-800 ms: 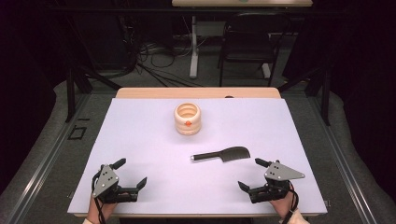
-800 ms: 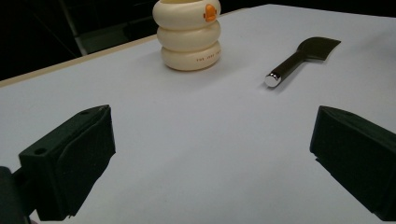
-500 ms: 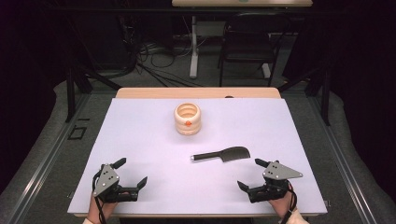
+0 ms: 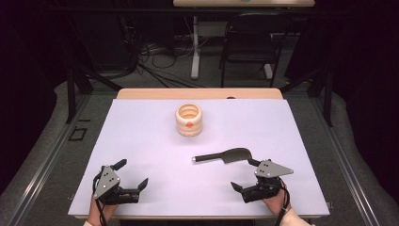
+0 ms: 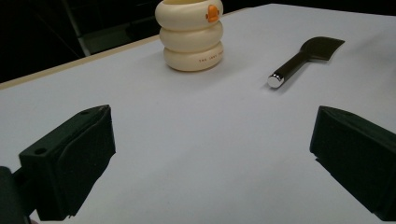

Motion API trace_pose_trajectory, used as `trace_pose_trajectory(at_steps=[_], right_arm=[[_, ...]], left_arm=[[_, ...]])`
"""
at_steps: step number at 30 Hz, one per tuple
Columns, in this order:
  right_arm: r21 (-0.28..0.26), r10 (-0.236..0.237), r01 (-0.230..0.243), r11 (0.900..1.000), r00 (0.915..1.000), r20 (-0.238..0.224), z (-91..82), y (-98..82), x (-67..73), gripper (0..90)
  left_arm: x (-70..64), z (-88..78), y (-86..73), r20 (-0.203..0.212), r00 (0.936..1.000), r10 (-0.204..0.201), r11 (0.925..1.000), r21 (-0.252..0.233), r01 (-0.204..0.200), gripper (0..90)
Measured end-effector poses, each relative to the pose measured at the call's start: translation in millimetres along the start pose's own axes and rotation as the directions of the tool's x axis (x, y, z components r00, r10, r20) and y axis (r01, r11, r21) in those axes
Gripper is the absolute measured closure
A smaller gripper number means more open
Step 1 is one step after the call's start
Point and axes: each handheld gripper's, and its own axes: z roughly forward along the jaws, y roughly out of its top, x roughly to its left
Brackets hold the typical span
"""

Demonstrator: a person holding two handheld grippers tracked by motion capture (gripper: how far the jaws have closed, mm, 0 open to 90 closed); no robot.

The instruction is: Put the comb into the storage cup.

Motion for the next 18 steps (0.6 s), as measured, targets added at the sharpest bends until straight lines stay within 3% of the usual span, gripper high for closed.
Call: trace_pose_trajectory(at_steps=[18], right_arm=[[0.035,0.021,-0.02,0.999,0.9984,-0.052,36.6,19.4,-6.1,0.0]], left_arm=[[1.1,-0.8,-0.7,-0.006,1.0,-0.008,1.0,-0.001,0.008,0.1]])
